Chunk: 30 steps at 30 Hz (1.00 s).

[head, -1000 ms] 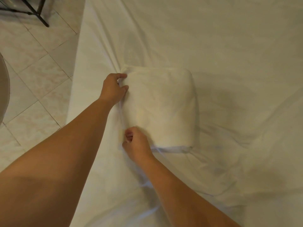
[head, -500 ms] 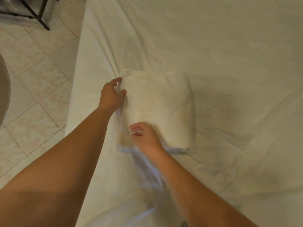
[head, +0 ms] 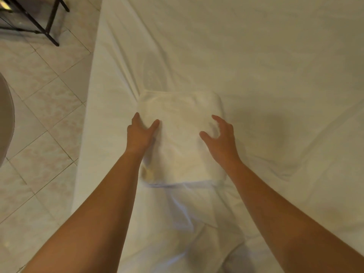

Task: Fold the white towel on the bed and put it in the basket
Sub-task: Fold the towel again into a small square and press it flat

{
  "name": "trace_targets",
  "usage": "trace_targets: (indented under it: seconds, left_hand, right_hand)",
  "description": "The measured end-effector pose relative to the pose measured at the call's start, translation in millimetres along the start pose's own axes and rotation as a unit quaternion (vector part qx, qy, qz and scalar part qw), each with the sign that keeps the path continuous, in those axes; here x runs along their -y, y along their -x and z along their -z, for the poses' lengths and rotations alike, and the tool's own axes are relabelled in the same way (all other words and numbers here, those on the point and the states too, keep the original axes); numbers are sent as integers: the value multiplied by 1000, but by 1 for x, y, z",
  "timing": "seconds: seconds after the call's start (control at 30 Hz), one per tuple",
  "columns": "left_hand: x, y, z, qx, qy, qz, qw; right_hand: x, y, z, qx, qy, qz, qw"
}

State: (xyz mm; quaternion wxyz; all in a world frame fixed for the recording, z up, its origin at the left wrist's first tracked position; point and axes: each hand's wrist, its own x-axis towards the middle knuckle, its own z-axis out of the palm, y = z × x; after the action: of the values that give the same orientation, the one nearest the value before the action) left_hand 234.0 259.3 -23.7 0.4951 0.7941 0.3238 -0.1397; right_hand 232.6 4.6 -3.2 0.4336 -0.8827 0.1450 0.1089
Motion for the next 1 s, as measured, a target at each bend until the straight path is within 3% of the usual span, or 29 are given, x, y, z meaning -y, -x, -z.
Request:
trace_targets:
  seconds: [0.1, 0.27, 0.67, 1.0]
  left_hand:
    - [12, 7, -8, -1, 17, 15, 1000]
    - [25, 5, -10, -15, 16, 18, 1000]
    - [25, 21, -17, -1, 32, -50, 998]
    - [27, 39, -23, -29, -52, -155, 986]
  right_hand:
    - [-11, -8, 5, 32, 30, -41, 998]
    - [-24, -16, 3, 75, -15, -78, 994]
    - [-44, -27, -3, 100, -57, -26, 993]
    - [-42, -24, -8, 103, -58, -1, 993]
